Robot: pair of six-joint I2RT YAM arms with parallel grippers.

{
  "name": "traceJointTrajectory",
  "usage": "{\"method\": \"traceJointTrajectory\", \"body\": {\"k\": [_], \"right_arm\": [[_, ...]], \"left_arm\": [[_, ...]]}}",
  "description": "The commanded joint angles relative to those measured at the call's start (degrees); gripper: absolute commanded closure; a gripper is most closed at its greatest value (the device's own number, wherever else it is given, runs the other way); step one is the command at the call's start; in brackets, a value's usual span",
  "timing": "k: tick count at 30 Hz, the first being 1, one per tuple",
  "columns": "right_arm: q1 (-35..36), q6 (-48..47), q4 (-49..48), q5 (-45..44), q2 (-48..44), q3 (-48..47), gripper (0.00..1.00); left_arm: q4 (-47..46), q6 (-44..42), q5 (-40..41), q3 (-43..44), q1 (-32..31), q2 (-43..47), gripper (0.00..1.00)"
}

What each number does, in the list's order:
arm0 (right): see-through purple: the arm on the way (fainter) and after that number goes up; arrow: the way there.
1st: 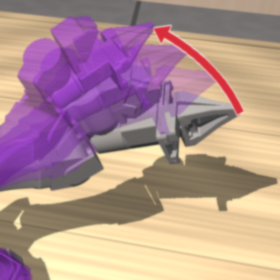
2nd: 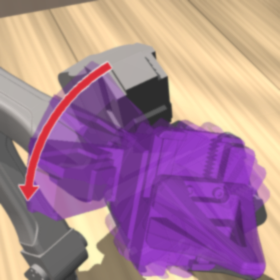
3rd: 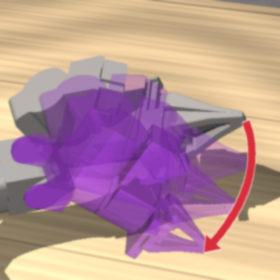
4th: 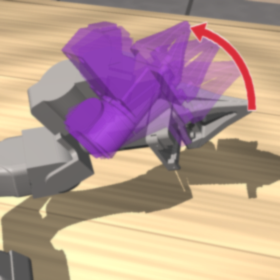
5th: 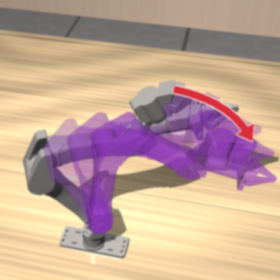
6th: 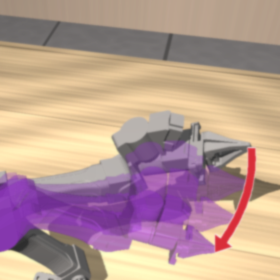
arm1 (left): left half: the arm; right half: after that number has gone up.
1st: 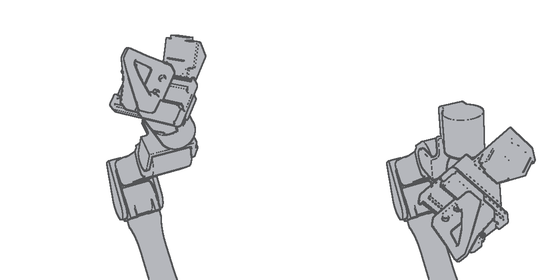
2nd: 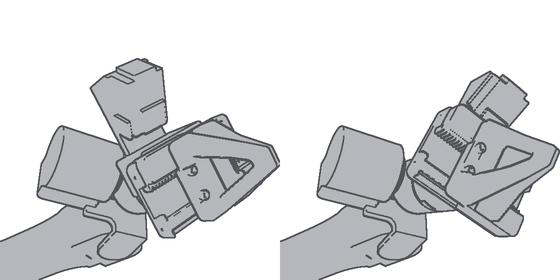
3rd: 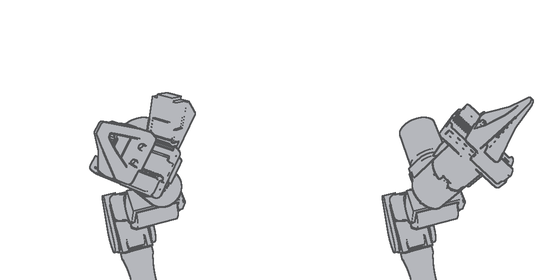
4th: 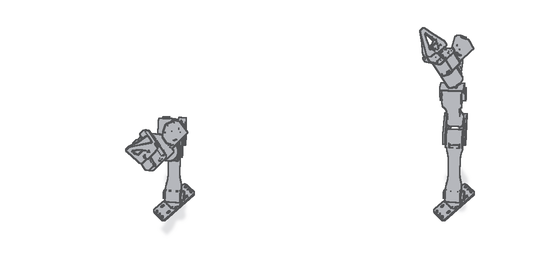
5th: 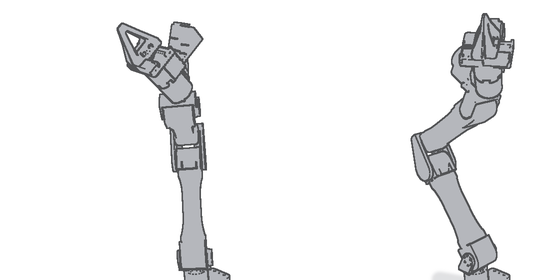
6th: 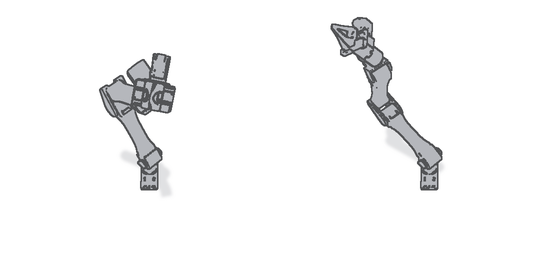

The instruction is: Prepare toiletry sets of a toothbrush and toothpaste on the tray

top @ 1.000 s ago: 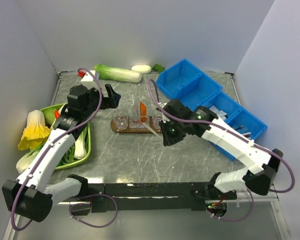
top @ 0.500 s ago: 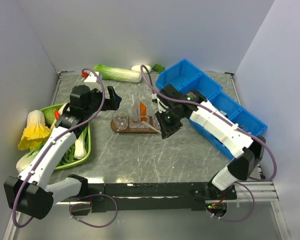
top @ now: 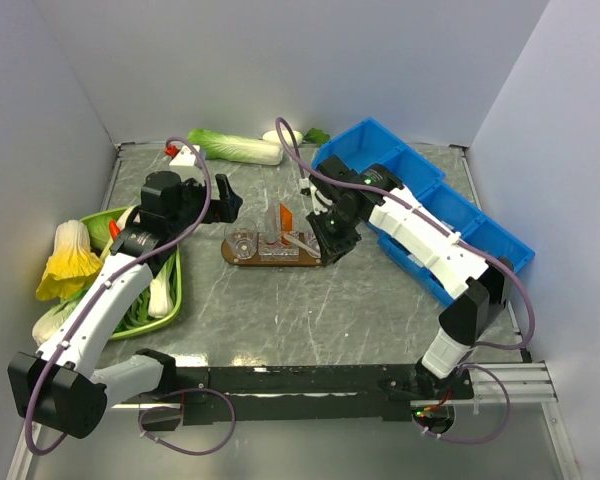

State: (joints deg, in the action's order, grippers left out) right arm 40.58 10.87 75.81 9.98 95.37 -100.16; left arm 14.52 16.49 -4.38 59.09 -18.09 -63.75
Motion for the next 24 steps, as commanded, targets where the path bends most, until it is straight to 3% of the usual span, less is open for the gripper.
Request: {"method": "traceJointTrajectory", "body": {"k": [1,24], "right_arm": [[-0.85,-1.64,5.84,-0.31,1.48,-3.37,1.00],[-1.64,-1.03,8.48,-0.48,4.04,-5.93,1.00]], "left_arm": [[-1.08,-1.46,0.60,1.55,-0.11,0.03,0.01],[-0.46,-1.73,0.69,1.91,-0.11,0.11,0.01]]}}
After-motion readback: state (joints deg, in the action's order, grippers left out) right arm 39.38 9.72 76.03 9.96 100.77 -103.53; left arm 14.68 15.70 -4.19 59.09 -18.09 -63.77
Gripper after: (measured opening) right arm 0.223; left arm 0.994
